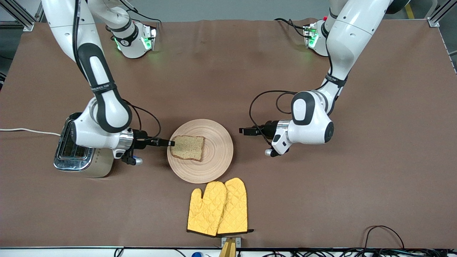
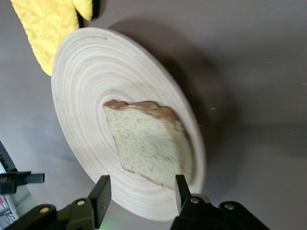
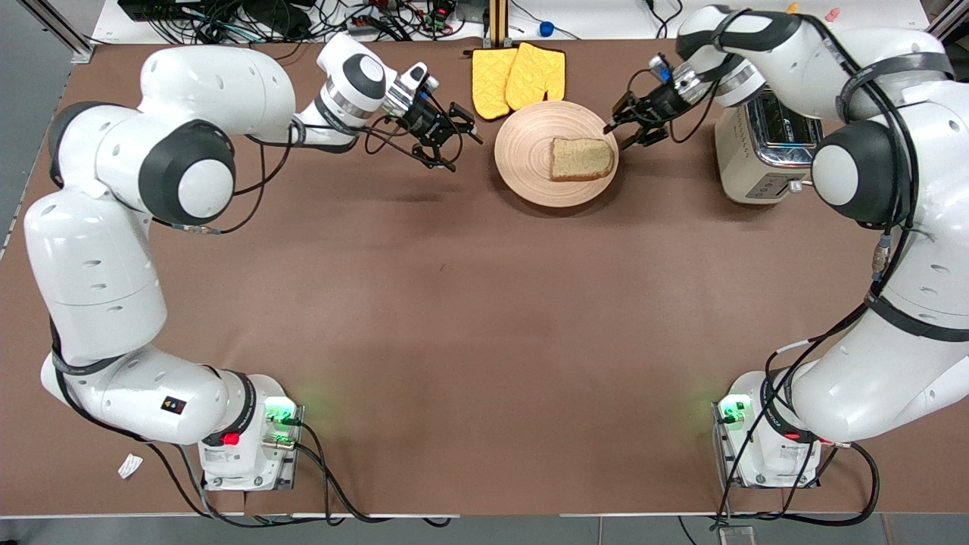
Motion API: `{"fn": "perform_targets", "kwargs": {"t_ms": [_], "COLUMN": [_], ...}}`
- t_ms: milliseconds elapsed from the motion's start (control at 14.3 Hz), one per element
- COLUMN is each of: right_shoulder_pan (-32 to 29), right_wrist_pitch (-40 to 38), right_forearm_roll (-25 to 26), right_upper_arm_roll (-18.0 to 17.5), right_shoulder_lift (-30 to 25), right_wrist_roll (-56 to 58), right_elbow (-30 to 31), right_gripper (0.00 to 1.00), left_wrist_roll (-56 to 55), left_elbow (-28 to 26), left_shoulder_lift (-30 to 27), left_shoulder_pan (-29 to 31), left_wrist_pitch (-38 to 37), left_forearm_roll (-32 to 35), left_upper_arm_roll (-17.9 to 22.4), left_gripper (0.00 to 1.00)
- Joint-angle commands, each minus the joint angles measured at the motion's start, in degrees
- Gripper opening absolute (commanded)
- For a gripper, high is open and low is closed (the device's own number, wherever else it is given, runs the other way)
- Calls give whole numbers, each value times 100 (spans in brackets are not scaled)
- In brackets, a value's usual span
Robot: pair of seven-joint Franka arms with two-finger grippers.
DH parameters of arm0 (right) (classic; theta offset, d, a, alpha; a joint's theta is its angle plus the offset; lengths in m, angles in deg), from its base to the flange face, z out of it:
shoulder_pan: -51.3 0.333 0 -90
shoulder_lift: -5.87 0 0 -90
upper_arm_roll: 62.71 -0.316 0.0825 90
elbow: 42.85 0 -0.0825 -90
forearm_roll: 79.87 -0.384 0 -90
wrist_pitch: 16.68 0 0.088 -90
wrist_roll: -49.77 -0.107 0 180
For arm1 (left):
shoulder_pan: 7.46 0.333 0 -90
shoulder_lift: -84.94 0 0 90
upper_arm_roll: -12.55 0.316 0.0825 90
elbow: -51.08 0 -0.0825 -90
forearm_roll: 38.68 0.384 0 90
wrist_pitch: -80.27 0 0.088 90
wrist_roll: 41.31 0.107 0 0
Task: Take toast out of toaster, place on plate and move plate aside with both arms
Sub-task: 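Grasp the plate rim with the left gripper while the right gripper withdraws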
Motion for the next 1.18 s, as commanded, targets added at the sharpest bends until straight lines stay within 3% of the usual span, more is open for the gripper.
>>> {"fn": "perform_targets", "kwargs": {"t_ms": [0,139,557,906,1115], "right_shoulder_pan": [-48,-48,-66,-66,-83], "right_wrist_pitch": [-624,-749,-1083,-1970,-2015], "right_forearm_roll": [417,961,2745,4159,4881], "right_upper_arm_roll": [383,524,656,1078,1201], "right_shoulder_lift": [-133,-316,-1011,-1135,-1275], "right_wrist_roll": [-119,-171,-787,-778,-691], "right_elbow": [-175,-273,-650,-1677,-2100], "right_gripper": [65,73,98,100,100], "left_wrist_roll": [341,534,1201,1614,2089], "left_elbow": [208,234,427,674,700], "left_shoulder_lift": [237,317,650,905,967], "left_shoulder_pan": [-9,-17,-316,-632,-633], "left_wrist_pitch": [92,92,637,1050,1077], "left_forearm_roll": [-494,-803,-874,-1068,-1374], "left_upper_arm_roll": [-13,-13,-13,-13,-13], "left_gripper": [98,98,97,97,97]}}
